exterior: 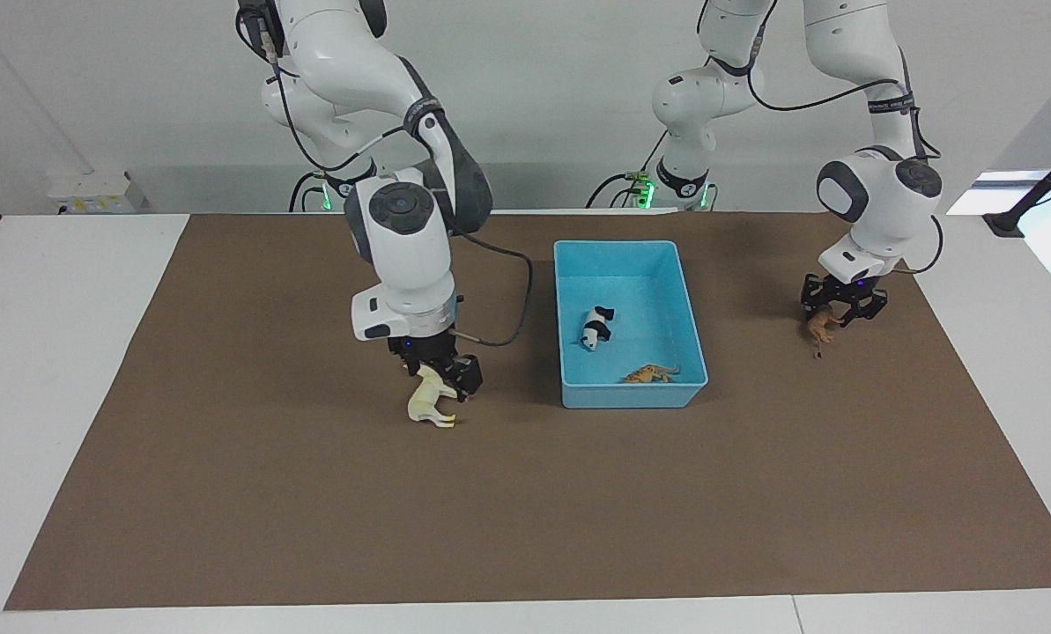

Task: Put all toys into storage box
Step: 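Drop the tiger in the box while the left gripper grasps the horse, then place the brown horse in the box while the right gripper grasps the cream horse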

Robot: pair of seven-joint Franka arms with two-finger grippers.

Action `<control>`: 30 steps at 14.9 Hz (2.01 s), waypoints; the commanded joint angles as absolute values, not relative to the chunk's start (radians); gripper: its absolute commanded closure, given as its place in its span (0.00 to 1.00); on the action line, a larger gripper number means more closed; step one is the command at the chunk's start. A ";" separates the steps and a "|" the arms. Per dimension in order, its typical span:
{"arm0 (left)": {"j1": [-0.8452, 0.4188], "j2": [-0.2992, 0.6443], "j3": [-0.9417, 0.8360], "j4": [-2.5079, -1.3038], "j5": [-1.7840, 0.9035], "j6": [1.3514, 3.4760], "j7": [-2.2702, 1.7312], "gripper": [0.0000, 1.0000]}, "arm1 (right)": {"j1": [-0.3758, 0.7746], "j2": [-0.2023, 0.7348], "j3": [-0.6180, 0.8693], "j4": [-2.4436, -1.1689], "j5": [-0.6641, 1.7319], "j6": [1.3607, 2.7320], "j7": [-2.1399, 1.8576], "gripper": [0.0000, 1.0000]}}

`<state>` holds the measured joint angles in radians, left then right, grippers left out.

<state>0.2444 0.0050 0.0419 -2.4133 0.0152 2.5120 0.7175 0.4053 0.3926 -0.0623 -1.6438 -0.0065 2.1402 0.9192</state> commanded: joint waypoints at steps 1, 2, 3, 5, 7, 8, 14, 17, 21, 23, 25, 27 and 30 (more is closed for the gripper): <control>0.149 0.021 0.048 -2.223 0.026 2.303 0.596 1.00 | 0.374 0.301 -0.051 -1.830 -0.023 2.242 0.832 0.00; 0.109 0.020 0.048 -2.148 0.028 2.205 0.527 1.00 | 0.371 0.302 -0.051 -1.847 -0.023 2.264 0.809 0.00; 0.059 0.020 0.045 -2.076 0.028 2.113 0.449 1.00 | 0.364 0.302 -0.051 -1.871 -0.023 2.295 0.786 0.00; -0.079 0.017 0.040 -1.956 0.028 1.958 0.233 1.00 | 0.364 0.313 -0.049 -1.916 -0.023 2.364 0.734 0.00; -0.219 0.020 0.035 -1.867 0.025 1.864 0.010 1.00 | 0.364 0.316 -0.049 -1.953 -0.023 2.405 0.690 0.00; -0.289 0.020 0.029 -1.859 0.025 1.846 -0.083 1.00 | 0.364 0.318 -0.049 -1.960 -0.023 2.410 0.678 0.00; -0.492 -0.006 0.023 -2.011 0.023 1.949 -0.287 1.00 | 0.374 0.353 -0.049 -1.997 -0.023 2.488 0.634 0.00; -0.503 -0.003 0.023 -2.106 0.023 2.055 -0.301 1.00 | 0.379 0.377 -0.049 -2.003 -0.023 2.516 0.632 0.00; -0.523 -0.008 0.023 -2.141 0.023 2.055 -0.307 1.00 | 0.377 0.383 -0.049 -2.003 -0.023 2.525 0.623 0.42; -0.523 -0.012 0.021 -2.145 0.021 2.048 -0.305 0.76 | 0.377 0.383 -0.049 -2.000 -0.023 2.520 0.623 1.00; -0.526 -0.012 0.021 -2.143 0.015 2.046 -0.310 0.15 | 0.376 0.385 -0.049 -1.990 -0.023 2.508 0.621 1.00; -0.525 -0.011 0.020 -2.131 0.015 2.033 -0.313 0.00 | 0.370 0.387 -0.049 -1.950 -0.023 2.459 0.621 1.00; -0.506 -0.012 0.029 -2.054 0.011 1.973 -0.313 0.00 | 0.377 0.387 -0.048 -1.853 -0.018 2.329 0.632 1.00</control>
<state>-0.5062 0.0067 0.0115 -2.0992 0.0139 2.0268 -0.2993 0.3823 0.3809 -0.0534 -1.9349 -0.0090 2.4184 0.6408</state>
